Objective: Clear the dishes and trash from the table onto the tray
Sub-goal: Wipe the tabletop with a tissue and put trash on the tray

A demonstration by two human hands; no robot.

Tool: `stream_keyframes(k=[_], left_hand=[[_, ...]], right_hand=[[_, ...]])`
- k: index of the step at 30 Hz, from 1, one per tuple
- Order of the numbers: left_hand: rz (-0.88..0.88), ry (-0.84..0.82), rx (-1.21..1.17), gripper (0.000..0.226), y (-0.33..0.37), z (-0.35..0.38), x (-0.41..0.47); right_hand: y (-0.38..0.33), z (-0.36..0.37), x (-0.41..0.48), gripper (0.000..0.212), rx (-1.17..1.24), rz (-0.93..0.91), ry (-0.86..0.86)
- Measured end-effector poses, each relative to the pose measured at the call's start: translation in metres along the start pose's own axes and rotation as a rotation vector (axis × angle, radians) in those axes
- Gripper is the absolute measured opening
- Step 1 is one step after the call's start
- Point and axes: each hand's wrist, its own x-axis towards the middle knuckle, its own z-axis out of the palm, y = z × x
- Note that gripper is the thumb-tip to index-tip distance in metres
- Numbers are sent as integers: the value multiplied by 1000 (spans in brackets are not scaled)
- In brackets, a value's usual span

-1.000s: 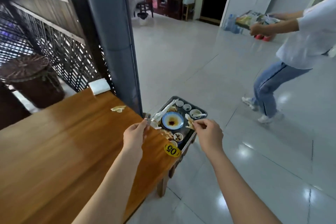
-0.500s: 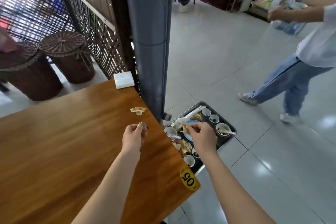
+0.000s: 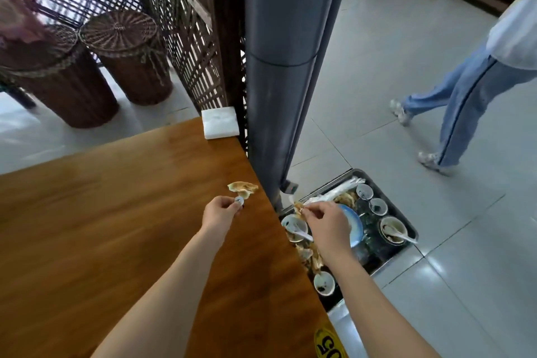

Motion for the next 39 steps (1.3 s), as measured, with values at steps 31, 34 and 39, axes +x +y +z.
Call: stream_keyframes(k=[31, 34, 39], left_hand=[[439, 187, 747, 29, -3, 26, 79], [471, 164, 863, 48, -2, 25, 83], [487, 78, 958, 55, -5, 17, 90]], right_hand=[[30, 39, 43, 14, 64, 58, -127], [32, 40, 42, 19, 72, 66, -117], [33, 44, 43, 13, 67, 73, -110]])
